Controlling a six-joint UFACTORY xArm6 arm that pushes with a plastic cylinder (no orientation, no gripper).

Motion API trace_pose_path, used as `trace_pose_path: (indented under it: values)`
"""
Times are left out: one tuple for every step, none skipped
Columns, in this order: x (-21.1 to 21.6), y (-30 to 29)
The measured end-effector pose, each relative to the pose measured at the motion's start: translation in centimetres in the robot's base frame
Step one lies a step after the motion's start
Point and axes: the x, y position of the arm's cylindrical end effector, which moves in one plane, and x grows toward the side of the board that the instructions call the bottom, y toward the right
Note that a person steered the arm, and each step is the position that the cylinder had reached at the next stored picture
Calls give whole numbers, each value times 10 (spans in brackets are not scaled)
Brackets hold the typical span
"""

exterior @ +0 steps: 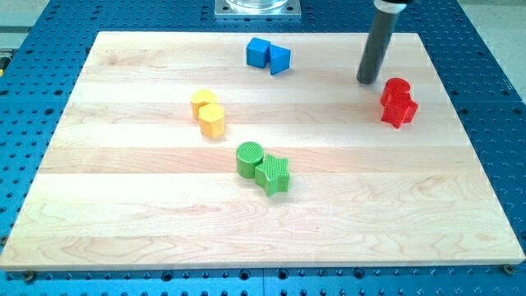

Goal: Move the red star to the left side

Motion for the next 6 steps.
trace_pose_path:
  values:
    - [-2,40]
    - [52,101]
    - [112,57]
    - [123,-20]
    - [88,-20]
    - [117,18]
